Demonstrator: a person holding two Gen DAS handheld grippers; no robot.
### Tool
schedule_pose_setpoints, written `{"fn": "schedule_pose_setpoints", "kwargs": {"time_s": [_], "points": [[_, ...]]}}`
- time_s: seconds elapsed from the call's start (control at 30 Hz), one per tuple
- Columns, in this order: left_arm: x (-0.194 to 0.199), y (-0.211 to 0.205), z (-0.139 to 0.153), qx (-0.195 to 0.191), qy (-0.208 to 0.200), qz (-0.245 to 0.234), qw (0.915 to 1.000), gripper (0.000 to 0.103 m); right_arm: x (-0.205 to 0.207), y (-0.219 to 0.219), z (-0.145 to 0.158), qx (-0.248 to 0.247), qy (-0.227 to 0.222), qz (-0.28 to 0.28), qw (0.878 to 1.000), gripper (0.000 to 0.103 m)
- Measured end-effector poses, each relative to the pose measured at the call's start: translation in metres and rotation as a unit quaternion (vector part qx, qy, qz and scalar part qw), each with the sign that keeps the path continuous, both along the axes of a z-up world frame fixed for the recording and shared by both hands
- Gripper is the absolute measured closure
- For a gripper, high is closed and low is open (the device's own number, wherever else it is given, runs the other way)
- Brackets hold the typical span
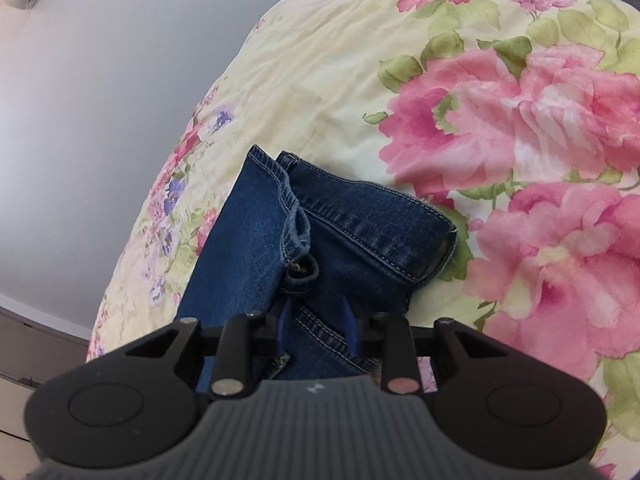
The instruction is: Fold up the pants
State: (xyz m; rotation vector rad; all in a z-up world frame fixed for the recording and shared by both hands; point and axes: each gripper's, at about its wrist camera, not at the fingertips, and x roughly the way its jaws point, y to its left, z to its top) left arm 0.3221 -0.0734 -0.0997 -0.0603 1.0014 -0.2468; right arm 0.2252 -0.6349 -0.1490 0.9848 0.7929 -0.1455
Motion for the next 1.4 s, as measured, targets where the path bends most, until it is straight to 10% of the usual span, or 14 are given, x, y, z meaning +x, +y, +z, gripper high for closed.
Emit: {"fn": "schedule_pose_setpoints", "kwargs": {"time_s": [0.4, 0.53, 0.9, 1.13, 1.4], "points": [[0.008, -0.012, -0.009, -0.002, 0.009, 0.004, 1.0, 0.081, 0.009, 0.001, -0.006, 0.023, 0.0, -0.018, 1.0, 0.079], [0.01, -0.012, -0.013, 0.002, 0.016, 0.006, 0.9999, 0.081, 0.016, 0.005, -0.004, 0.002, 0.004, -0.021, 1.0, 0.098], [0.019, -0.008, -0.037, 0.003, 0.045, 0.018, 0.9988, 0.081, 0.042, 0.039, 0.113, -0.216, -0.073, 0.079, 0.97, 0.103], [0.022, -0.018, -0.045, 0.023, 0.052, 0.004, 0.9984, 0.081, 0.029, -0.012, 0.015, -0.169, 0.049, 0.033, 0.984, 0.103], [0.021, -0.007, -0.028, 0.039, 0.031, -0.005, 0.9987, 0.081, 0.011, -0.025, 0.04, -0.203, 0.038, 0.003, 0.978, 0.089]]}}
